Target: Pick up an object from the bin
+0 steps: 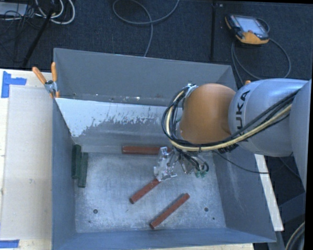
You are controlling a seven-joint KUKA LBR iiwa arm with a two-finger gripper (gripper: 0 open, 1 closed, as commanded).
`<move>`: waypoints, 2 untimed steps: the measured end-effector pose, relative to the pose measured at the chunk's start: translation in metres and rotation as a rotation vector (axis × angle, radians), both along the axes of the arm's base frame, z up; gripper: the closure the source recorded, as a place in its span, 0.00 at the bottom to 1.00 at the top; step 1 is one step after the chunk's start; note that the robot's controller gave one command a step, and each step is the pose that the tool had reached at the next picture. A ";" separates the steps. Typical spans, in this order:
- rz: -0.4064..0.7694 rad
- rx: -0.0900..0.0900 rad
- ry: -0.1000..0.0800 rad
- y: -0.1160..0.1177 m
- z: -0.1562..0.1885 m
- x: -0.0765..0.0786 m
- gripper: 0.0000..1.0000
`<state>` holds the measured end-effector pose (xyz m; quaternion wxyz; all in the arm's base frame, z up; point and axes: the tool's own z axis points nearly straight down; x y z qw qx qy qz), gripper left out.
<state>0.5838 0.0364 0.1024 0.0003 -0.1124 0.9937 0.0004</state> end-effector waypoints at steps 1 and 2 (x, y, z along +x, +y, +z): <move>-0.001 0.000 0.000 0.000 0.000 0.000 0.00; -0.002 0.000 0.000 0.000 0.000 0.000 0.00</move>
Offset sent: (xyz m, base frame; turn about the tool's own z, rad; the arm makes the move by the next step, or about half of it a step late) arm 0.0000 0.0000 0.0000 0.0000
